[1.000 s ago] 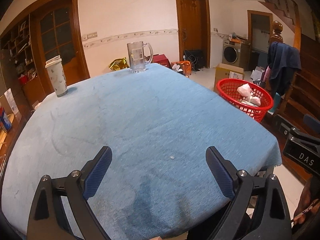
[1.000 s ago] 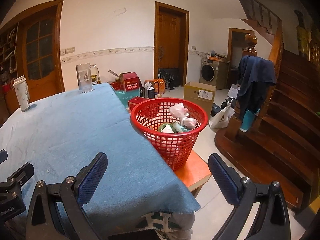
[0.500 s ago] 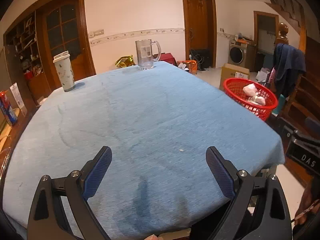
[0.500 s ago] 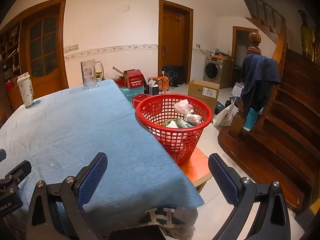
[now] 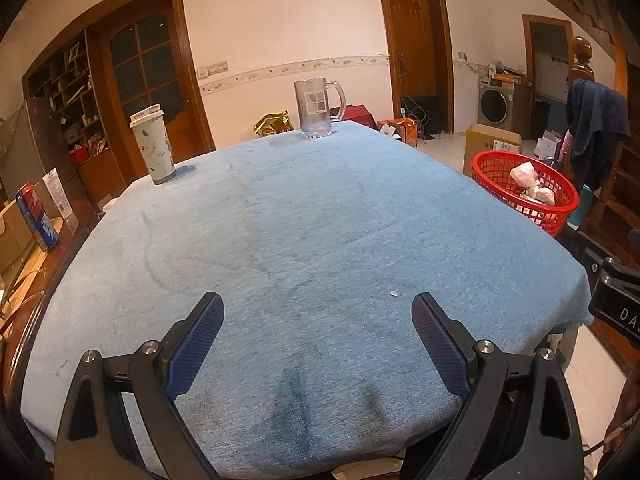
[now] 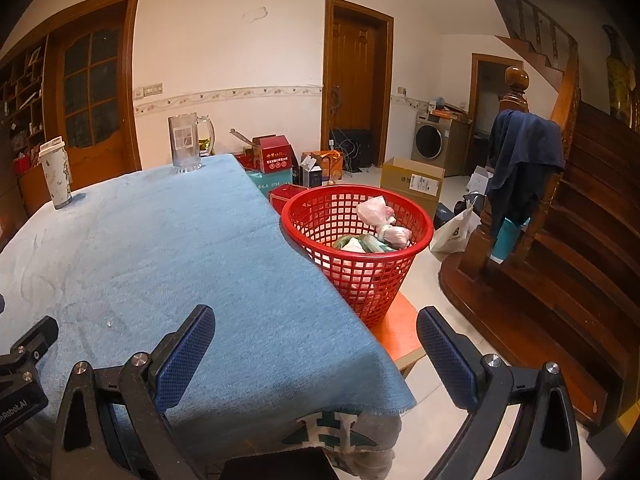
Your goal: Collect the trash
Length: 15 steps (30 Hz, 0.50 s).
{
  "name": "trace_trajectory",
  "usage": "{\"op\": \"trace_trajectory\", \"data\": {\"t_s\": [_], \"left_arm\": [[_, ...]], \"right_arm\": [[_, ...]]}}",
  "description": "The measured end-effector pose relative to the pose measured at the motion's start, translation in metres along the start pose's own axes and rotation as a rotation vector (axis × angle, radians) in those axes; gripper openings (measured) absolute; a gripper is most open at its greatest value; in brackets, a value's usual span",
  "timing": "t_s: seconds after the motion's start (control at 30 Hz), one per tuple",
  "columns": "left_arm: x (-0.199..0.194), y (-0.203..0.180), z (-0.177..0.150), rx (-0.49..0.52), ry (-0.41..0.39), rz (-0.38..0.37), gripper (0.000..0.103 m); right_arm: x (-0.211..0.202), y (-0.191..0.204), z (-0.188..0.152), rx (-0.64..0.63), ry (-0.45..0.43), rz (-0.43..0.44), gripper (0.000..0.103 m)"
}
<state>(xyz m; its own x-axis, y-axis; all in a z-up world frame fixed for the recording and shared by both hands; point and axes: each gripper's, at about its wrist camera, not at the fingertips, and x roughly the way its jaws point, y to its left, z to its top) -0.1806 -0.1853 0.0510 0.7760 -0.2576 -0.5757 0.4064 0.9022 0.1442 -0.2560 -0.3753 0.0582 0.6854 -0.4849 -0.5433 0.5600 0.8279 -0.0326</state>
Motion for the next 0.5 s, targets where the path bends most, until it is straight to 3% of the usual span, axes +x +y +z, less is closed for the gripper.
{"op": "trace_trajectory", "data": {"t_s": [0.5], "left_arm": [[-0.0030,0.0010,-0.0012,-0.002,-0.009,0.012,0.094]], "right_arm": [[0.0008,0.0025,-0.0005,-0.004,0.004,0.003,0.102]]}}
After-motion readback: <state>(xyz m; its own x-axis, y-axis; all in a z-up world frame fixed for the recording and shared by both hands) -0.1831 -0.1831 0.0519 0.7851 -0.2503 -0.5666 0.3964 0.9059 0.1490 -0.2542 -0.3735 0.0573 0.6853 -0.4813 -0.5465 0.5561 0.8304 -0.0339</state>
